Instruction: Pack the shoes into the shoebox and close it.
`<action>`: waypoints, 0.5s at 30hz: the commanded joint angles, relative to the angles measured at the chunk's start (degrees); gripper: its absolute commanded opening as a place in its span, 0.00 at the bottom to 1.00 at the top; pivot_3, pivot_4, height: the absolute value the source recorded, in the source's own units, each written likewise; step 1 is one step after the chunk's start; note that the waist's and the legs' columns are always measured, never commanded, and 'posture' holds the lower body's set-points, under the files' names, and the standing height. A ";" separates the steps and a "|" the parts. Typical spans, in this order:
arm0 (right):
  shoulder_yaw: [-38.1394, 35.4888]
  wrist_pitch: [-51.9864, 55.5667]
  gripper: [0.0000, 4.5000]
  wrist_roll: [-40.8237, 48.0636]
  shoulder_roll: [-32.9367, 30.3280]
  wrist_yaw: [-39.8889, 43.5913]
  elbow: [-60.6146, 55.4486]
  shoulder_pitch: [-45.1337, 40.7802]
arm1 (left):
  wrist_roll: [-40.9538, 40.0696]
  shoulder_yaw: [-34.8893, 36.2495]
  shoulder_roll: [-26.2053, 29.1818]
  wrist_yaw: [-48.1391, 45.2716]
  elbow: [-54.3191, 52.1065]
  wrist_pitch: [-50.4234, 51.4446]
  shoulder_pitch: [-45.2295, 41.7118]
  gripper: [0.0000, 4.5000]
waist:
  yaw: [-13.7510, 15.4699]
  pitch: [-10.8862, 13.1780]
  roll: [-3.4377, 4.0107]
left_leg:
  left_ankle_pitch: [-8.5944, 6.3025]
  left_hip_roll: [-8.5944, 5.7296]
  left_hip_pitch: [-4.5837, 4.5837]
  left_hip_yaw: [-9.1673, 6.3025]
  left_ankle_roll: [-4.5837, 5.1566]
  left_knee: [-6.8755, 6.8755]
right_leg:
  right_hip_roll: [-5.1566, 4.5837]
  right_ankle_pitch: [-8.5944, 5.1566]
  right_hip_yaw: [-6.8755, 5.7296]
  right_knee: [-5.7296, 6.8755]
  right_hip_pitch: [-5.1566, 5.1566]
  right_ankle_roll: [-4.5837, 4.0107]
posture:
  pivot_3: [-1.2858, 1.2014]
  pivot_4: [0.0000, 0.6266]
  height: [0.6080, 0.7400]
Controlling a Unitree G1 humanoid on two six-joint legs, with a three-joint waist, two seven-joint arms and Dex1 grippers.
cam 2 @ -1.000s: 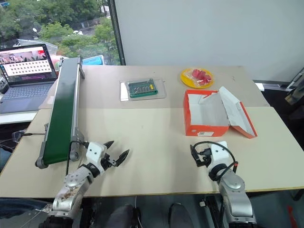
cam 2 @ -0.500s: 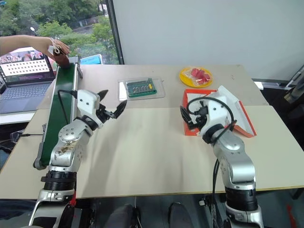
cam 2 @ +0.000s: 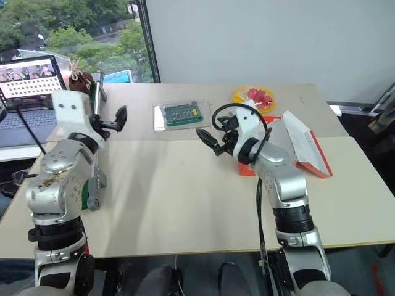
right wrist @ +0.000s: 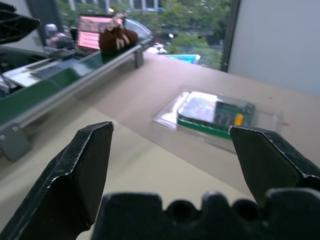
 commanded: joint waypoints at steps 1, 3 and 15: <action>0.31 -1.73 0.97 0.77 1.37 1.68 0.91 -2.54 | 0.72 2.61 -0.84 3.11 -6.00 4.17 3.19 1.00 | 0.11 0.00 0.00 | 0.01 0.00 -0.01 -0.02 -0.02 0.00 | 0.00 0.00 -0.01 0.00 -0.01 -0.01 | 0.52 0.24 1.00; 0.87 -0.98 0.97 1.69 2.10 3.50 1.25 -3.00 | 1.64 3.76 -1.14 4.44 -6.25 4.18 5.22 1.00 | 0.25 0.00 0.00 | 0.02 0.01 0.00 -0.03 -0.03 0.02 | -0.04 0.00 -0.01 -0.02 0.00 -0.01 | 0.52 0.24 1.00; 3.61 0.00 0.97 1.52 2.83 7.78 1.64 -2.91 | 1.03 10.36 6.32 -2.94 19.56 -14.24 6.06 1.00 | 0.39 0.00 -0.01 | 0.03 0.01 0.03 -0.05 -0.08 0.01 | -0.10 -0.03 -0.07 -0.03 -0.06 -0.11 | 0.52 0.24 1.00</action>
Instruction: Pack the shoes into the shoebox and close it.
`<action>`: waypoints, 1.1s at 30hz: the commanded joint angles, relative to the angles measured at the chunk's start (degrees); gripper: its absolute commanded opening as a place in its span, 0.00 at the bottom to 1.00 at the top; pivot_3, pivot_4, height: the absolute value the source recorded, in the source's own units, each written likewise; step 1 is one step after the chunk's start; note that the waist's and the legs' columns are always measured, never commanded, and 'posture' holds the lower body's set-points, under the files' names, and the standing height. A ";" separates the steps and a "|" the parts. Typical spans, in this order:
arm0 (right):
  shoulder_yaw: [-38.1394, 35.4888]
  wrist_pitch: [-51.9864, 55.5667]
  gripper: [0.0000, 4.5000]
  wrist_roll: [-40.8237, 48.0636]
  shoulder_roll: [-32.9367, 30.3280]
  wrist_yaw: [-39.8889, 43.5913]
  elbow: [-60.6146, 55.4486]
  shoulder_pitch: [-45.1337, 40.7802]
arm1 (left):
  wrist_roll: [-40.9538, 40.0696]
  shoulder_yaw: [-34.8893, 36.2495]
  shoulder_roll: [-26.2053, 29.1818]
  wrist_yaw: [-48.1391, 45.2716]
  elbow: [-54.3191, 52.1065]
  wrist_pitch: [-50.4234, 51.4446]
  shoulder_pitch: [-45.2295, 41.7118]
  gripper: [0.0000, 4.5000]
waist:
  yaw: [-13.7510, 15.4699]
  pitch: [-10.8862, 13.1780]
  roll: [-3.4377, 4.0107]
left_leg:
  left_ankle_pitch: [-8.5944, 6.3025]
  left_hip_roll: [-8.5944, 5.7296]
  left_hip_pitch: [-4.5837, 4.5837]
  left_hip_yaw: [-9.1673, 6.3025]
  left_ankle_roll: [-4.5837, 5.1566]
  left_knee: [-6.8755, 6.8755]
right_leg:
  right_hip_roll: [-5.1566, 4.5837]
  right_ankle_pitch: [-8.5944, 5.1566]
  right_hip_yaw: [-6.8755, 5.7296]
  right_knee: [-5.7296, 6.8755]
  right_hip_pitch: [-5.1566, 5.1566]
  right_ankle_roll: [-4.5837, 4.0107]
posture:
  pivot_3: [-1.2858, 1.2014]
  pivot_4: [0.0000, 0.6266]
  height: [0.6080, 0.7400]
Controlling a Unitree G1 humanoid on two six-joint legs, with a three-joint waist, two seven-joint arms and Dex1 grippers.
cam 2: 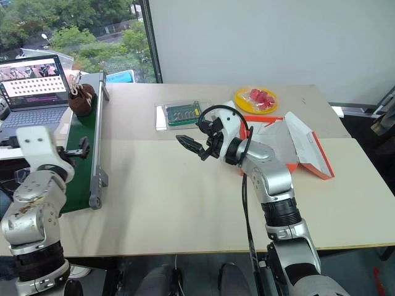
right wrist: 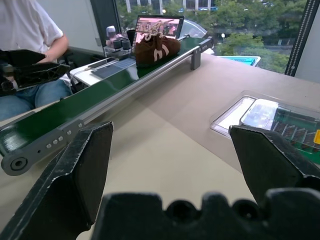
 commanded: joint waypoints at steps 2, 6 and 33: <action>0.94 0.76 0.97 0.75 -0.43 1.76 -2.97 -0.58 | 0.20 -0.90 3.73 -3.28 13.49 -9.47 -5.56 1.00 | 0.13 0.00 -0.01 | 0.00 -0.01 -0.03 -0.03 0.00 0.00 | -0.01 0.00 -0.06 -0.02 0.00 0.00 | 0.52 0.24 1.00; 1.06 1.23 0.97 0.58 -0.94 1.69 -3.99 0.41 | 1.19 -1.96 5.36 -4.21 25.94 -15.78 -8.86 1.00 | 0.03 0.01 -0.02 | 0.00 -0.01 -0.09 -0.04 0.00 -0.01 | -0.03 0.01 -0.09 0.01 -0.02 0.00 | 0.52 0.24 1.00; -0.83 1.15 1.00 -2.19 -3.99 -2.75 -4.96 -0.15 | -2.90 -3.05 5.53 -5.81 48.69 -30.30 -18.33 0.63 | 0.16 0.02 -0.06 | 0.03 0.00 -0.38 0.07 -0.05 -0.02 | -0.09 0.05 -0.16 0.09 -0.42 -0.02 | 0.52 0.24 1.00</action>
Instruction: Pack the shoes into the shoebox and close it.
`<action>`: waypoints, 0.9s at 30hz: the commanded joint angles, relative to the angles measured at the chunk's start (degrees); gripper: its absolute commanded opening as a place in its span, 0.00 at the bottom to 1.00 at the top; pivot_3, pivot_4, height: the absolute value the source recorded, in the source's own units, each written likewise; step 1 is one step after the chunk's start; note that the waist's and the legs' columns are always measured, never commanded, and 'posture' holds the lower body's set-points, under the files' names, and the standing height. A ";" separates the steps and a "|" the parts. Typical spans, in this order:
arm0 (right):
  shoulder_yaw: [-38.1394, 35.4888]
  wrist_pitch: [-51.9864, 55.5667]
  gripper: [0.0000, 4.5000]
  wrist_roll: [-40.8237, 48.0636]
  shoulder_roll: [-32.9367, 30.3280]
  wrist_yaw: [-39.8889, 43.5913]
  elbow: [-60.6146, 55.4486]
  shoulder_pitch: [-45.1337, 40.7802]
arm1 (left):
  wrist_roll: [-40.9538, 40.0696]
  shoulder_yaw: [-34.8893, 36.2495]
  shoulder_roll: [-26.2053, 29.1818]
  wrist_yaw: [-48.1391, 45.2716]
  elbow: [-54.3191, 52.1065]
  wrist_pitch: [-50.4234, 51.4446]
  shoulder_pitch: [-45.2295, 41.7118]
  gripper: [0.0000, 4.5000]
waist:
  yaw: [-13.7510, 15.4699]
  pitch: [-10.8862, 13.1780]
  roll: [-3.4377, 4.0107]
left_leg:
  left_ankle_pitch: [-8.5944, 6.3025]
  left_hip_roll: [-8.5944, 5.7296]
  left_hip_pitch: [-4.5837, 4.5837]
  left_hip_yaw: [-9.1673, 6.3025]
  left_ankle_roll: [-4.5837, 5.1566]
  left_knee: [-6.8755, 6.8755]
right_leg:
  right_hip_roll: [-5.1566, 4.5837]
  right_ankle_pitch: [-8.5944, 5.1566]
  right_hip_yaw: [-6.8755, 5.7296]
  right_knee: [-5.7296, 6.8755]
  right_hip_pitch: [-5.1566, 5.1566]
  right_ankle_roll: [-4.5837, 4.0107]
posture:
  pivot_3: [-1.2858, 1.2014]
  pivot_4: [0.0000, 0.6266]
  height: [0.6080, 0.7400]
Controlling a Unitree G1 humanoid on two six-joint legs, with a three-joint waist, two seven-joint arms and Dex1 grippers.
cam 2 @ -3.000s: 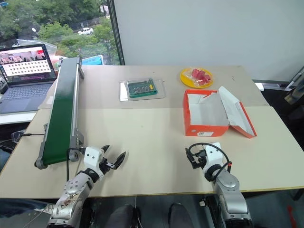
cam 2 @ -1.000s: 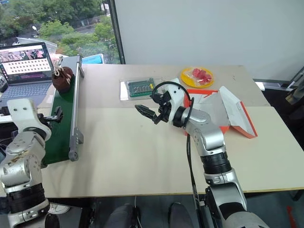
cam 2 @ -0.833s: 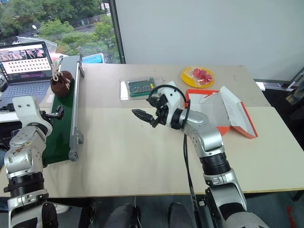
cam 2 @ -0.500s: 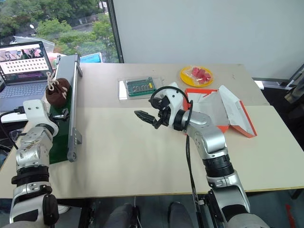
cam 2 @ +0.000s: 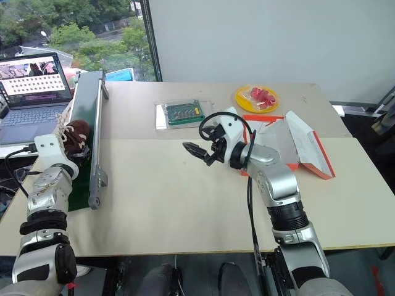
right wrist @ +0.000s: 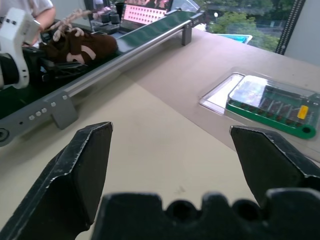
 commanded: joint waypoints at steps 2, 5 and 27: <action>-2.09 -1.02 1.00 0.23 -0.42 -0.55 -1.95 -2.14 | -3.06 -0.16 0.05 -2.52 -5.62 -2.95 -4.57 0.60 | 0.03 0.01 -0.03 | 0.00 0.00 -0.02 -0.01 -0.01 0.02 | 0.01 0.00 -0.02 0.00 0.00 0.00 | 0.52 0.24 1.00; -3.84 0.44 1.00 2.07 0.54 -1.55 -2.26 -2.75 | -5.83 -1.64 -1.57 -5.55 -11.96 -2.97 -7.50 0.59 | 0.14 0.02 -0.11 | 0.01 0.01 -0.31 -0.14 -0.01 0.10 | 0.01 0.04 -0.17 0.10 -0.09 -0.01 | 0.52 0.24 1.00; -38.53 17.52 1.00 52.12 14.43 -43.49 4.10 -17.15 | -20.87 -21.93 -24.21 -15.58 -39.11 14.75 -13.97 0.59 | -0.74 0.12 -0.02 | 0.09 -0.04 -0.58 -0.20 0.00 0.10 | 0.21 0.14 -0.04 0.03 -0.26 0.09 | 0.52 0.24 1.00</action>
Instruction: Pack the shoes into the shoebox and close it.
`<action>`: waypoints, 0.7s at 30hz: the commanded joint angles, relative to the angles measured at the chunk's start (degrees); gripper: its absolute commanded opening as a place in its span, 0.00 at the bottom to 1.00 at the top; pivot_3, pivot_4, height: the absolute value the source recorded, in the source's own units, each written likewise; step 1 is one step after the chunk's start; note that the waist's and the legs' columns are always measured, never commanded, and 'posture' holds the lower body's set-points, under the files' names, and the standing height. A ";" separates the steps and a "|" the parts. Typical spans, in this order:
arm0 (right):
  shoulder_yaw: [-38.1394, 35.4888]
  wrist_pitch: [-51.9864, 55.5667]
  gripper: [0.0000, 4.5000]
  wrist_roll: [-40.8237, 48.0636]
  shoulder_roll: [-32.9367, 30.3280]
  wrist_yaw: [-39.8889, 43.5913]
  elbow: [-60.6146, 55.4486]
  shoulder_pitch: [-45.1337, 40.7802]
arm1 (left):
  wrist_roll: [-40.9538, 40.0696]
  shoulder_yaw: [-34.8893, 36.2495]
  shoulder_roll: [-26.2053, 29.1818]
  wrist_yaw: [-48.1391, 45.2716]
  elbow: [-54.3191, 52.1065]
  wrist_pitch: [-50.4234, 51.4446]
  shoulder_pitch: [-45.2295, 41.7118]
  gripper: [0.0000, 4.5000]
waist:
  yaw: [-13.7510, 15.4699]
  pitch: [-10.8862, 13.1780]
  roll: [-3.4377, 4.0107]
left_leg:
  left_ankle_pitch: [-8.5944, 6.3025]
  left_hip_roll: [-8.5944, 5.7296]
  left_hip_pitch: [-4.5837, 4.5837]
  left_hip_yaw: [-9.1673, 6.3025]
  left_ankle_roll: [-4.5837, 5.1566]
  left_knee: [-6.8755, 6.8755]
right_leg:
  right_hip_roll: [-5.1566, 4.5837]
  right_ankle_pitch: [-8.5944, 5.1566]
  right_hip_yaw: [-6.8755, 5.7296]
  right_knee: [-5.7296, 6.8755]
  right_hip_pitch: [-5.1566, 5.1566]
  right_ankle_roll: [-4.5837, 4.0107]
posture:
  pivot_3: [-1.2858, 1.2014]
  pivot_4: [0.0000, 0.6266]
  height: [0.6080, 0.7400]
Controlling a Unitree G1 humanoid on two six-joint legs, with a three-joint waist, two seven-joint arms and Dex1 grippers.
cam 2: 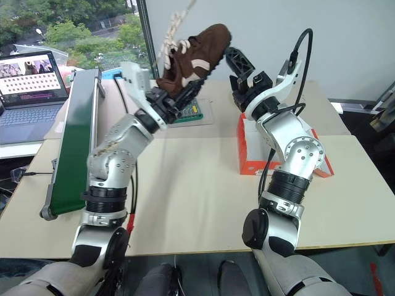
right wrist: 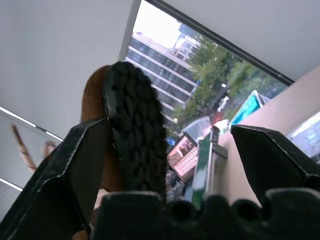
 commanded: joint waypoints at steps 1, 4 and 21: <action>1.93 -1.05 1.00 2.48 -0.55 -0.96 -3.32 -0.21 | -1.34 -1.27 -1.53 -0.74 -3.10 0.63 -0.87 0.59 | 0.06 0.00 0.00 | 0.00 0.00 0.00 0.00 0.00 0.00 | 0.00 0.00 0.00 0.00 0.00 0.00 | 0.52 0.24 1.00; 2.61 -1.13 1.00 2.97 -0.82 -1.67 -4.64 0.49 | -0.50 -1.59 -1.64 -1.15 -2.49 0.31 -0.84 0.59 | 0.23 0.00 0.01 | 0.00 -0.01 -0.02 -0.01 0.02 0.01 | -0.01 0.00 0.00 -0.03 0.00 0.01 | 0.52 0.24 1.00; 9.58 -1.37 1.00 7.60 -4.20 -2.74 -9.04 2.58 | 1.19 -1.34 -2.29 -2.25 2.20 -1.28 -2.03 0.59 | 0.46 0.01 0.01 | -0.01 -0.01 -0.03 -0.01 0.04 0.02 | -0.02 0.00 0.00 -0.06 0.01 0.01 | 0.52 0.24 1.00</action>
